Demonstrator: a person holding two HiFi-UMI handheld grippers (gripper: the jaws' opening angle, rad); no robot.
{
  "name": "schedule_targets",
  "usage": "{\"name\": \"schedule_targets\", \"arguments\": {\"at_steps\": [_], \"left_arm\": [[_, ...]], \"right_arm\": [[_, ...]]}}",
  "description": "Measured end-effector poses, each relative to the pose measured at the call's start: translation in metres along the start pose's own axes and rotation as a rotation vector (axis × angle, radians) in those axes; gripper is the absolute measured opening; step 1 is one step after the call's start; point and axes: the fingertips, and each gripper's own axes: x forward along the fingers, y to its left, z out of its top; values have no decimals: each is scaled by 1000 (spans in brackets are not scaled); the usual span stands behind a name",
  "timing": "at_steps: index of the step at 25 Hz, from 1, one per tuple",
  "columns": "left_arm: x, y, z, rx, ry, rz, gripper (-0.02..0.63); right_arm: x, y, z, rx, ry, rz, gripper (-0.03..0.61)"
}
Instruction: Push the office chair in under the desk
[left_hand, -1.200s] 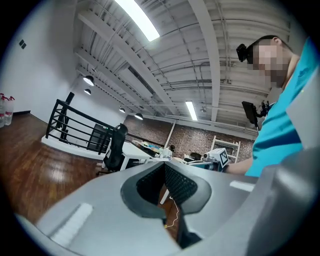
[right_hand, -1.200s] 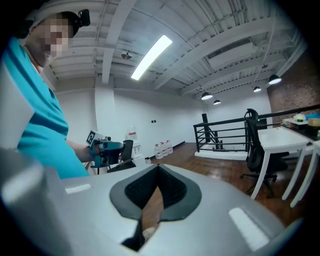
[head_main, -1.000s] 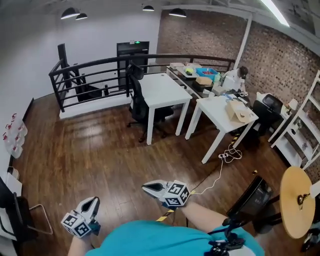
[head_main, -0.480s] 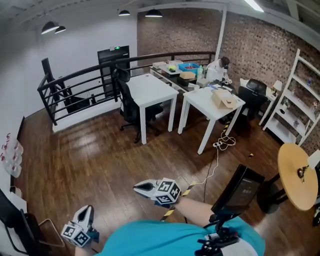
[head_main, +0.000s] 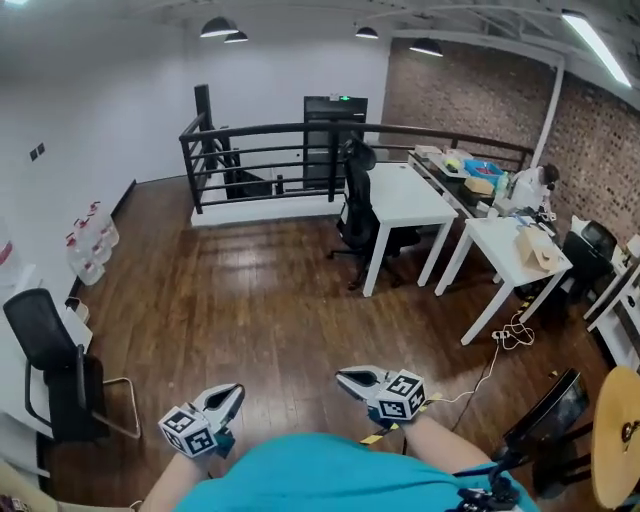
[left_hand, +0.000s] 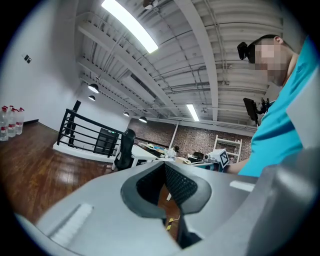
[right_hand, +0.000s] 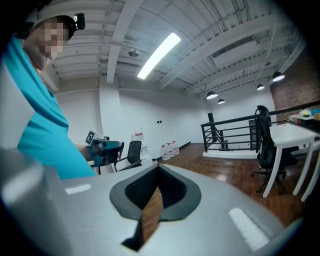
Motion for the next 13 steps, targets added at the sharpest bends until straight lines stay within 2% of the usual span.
{"name": "schedule_targets", "arguments": {"at_steps": [3,8,13], "left_arm": [[2,-11,5,45,7,-11,29],[-10,19,1,25,2,-2,29],[4,-15,10,36,-2,6,29]], "right_arm": [[-7,2,10,-11,-9,10,0],[19,-4,4,-20,-3,7,0],[-15,-1,16,-35,-15,22,0]]}}
